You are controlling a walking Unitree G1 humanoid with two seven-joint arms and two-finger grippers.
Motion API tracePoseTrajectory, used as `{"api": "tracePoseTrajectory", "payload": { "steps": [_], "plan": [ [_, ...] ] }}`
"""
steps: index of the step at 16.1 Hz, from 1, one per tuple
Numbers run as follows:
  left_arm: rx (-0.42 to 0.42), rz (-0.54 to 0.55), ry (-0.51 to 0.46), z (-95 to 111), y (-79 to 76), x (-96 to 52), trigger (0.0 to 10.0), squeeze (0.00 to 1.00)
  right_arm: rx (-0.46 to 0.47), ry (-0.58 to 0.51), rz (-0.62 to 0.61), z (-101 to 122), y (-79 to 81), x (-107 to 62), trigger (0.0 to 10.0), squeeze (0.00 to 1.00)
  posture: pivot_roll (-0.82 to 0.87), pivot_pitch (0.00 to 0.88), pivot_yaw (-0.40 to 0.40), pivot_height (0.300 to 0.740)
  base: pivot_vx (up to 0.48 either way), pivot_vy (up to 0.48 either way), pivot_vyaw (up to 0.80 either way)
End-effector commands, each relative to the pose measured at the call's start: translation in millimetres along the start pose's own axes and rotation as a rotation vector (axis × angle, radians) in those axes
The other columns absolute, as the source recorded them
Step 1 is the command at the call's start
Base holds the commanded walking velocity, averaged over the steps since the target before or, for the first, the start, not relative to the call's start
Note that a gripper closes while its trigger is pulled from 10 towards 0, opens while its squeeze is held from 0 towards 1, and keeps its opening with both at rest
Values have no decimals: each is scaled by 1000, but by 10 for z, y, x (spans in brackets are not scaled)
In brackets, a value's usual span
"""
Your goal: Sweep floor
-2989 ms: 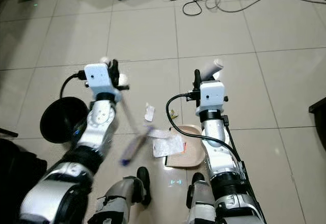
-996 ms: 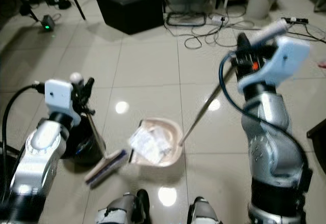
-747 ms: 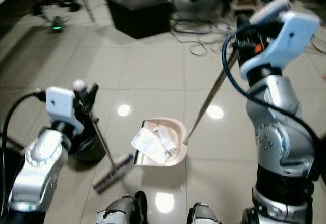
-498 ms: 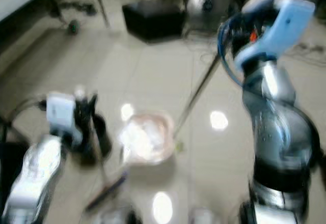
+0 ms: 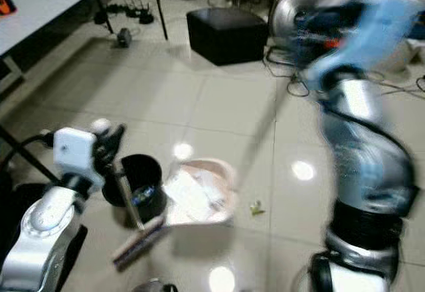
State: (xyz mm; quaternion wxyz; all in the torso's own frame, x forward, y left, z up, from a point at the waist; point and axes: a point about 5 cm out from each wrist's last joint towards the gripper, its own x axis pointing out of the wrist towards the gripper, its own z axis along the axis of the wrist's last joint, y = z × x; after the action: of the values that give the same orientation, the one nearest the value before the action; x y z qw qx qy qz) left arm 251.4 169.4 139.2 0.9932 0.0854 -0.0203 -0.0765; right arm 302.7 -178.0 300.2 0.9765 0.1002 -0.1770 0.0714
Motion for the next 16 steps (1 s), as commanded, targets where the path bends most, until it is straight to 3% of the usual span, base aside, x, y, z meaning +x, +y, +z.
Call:
{"api": "tracePoseTrajectory", "payload": {
  "steps": [1, 10, 16],
  "plan": [
    [16, -1, -20, 58, -15, 1, 10000, 0, 4, -57, -11, 144, -35, -8, 10000, 0, 2, 77, 65, 740, 296, 0, 0],
    [26, 48, -24, 86, 24, -24, 10000, 0, 30, -53, 27, 132, 28, 71, 10000, 0, 33, 63, 24, 740, 298, 0, 800],
    [45, 1, -36, 117, -10, 44, 10000, 0, 104, -94, -73, 131, -156, -11, 10000, 0, 27, 56, 62, 740, 300, 0, 0]
  ]
}}
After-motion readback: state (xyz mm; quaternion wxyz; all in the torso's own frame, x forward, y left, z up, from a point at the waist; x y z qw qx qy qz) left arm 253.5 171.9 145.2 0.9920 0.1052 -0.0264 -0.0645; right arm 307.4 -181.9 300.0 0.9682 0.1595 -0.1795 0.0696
